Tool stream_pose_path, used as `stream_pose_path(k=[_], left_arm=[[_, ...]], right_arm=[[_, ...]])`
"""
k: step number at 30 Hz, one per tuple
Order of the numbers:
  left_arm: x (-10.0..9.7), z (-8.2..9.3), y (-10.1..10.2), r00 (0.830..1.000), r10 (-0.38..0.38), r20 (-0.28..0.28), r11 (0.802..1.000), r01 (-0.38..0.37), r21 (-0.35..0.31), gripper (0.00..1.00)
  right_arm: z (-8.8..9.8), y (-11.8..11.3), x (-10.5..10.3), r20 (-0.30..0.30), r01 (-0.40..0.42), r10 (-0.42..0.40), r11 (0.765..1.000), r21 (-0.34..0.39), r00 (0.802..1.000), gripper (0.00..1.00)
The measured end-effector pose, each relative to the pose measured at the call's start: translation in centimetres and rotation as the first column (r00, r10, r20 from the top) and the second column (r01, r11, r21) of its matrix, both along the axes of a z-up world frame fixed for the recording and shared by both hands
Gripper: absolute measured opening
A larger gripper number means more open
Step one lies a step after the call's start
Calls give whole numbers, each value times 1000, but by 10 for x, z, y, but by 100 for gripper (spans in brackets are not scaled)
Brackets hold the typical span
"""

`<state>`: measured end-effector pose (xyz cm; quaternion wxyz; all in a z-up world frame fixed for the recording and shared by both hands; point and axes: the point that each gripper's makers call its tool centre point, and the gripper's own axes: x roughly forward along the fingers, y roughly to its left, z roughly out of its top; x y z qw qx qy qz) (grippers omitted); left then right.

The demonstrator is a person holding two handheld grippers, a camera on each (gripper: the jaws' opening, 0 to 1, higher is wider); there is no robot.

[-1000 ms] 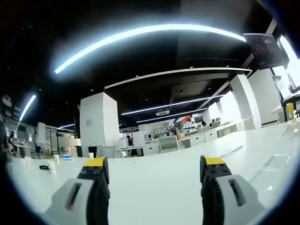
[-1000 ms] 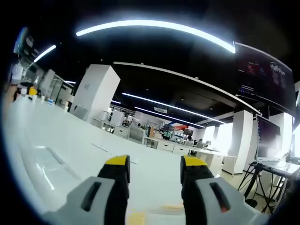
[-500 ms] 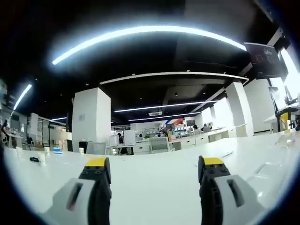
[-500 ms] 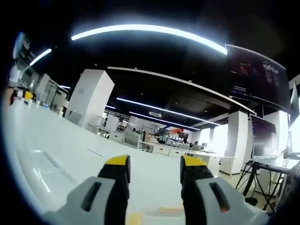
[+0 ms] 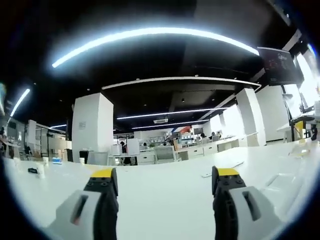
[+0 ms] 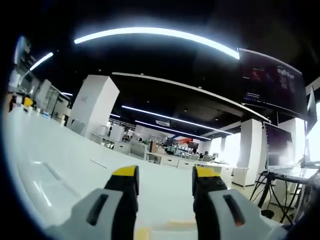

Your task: Snap each plastic latch of the storage box into its locked position after aligning the lid with the box until every specified latch is closed and the lid sits flush.

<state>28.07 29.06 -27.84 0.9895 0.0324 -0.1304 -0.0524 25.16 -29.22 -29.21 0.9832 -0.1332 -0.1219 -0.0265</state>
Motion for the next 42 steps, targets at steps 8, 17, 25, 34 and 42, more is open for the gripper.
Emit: stream_pose_path(k=[8,17,25,34,42], left_arm=[[-4,11,-11,998,-65,17,998,65,-4,77],[3,5,-33,989,-134,-56,990,137,40,78],[4,16,-49,976,-205,-71,976,209,58,78],[10,31,-84,952,-288,-100,946,299,121,77],[13,43,-121,922,-372,-105,913,384,138,76]], right_arm=[[3,-7,-3,27,23,-23,1000,16,999,42],[3,-6,-3,24,16,-17,1000,16,1000,42],[2,-7,-5,25,17,-17,1000,22,1000,42],[2,-3,-3,23,-1,1,1000,20,1000,42],[0,-3,-2,20,-7,6,1000,27,1000,42]])
